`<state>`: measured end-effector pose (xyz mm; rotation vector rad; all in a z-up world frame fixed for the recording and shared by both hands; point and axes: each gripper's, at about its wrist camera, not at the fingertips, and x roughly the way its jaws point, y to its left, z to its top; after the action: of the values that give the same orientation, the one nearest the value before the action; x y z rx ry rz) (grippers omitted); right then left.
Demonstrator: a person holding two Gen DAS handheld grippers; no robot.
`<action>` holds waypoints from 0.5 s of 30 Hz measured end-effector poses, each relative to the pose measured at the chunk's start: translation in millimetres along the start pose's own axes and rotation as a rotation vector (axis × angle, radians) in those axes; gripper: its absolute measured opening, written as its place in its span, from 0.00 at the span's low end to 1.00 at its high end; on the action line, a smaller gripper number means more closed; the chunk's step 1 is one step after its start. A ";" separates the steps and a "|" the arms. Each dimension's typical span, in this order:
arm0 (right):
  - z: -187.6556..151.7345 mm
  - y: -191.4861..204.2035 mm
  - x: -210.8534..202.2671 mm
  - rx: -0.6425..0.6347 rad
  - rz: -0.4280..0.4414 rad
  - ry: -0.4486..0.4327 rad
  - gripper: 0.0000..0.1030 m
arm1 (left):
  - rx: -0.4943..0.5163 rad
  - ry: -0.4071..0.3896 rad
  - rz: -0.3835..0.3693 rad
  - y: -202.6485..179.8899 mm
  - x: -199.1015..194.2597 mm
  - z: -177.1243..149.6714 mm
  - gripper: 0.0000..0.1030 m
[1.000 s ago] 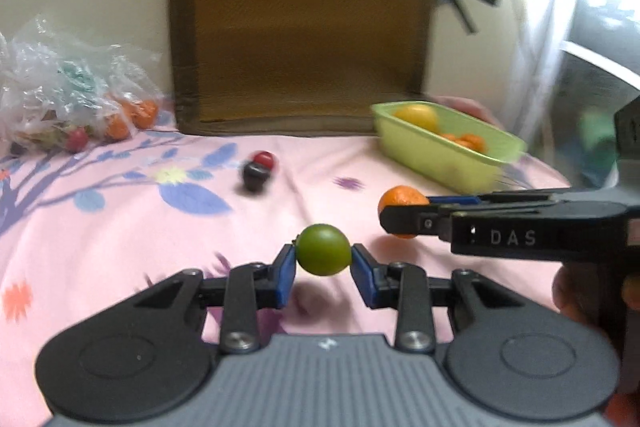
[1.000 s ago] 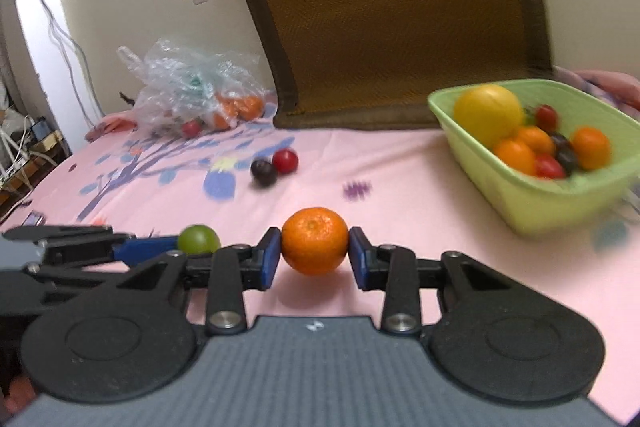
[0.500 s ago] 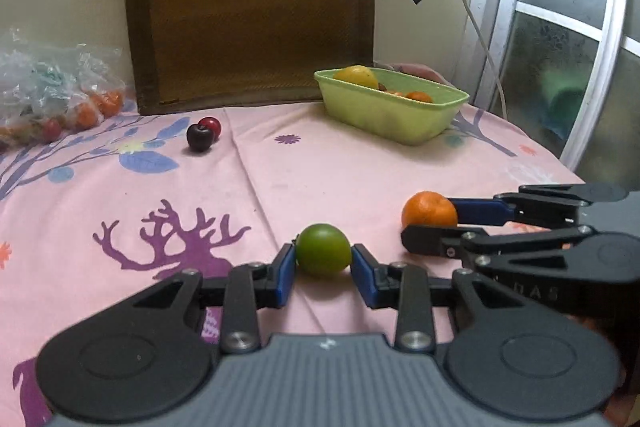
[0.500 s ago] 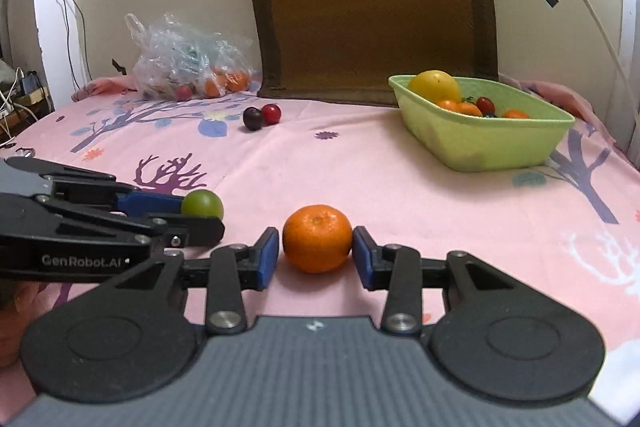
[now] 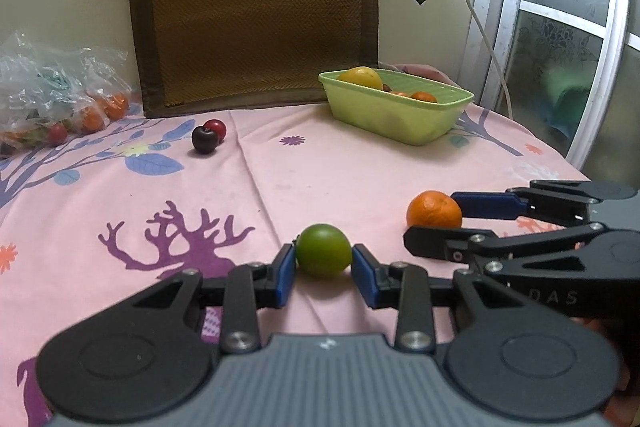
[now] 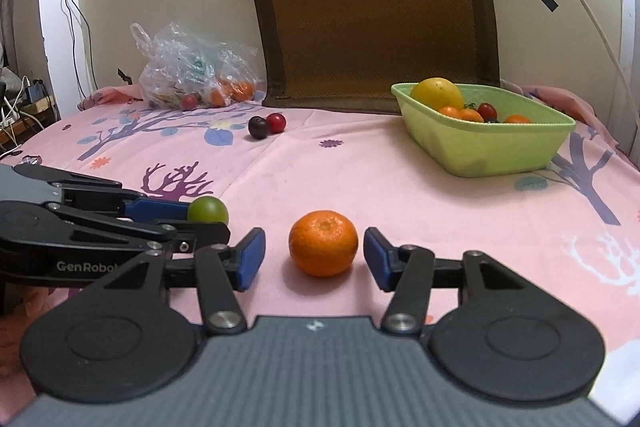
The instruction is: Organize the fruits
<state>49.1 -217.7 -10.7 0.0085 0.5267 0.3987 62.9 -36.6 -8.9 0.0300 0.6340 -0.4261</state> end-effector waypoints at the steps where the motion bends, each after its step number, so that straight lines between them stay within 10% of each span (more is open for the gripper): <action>1: 0.0 0.3 -0.2 0.001 0.000 0.000 0.55 | -0.001 0.000 0.000 0.6 0.2 0.1 0.31; 15: 0.7 -0.8 4.3 0.006 0.001 0.028 0.54 | -0.003 -0.018 0.015 -2.0 0.0 1.6 0.31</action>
<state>53.1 -216.8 -12.3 0.0088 0.5560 0.3988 63.0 -38.7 -7.4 0.0278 0.6160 -0.4102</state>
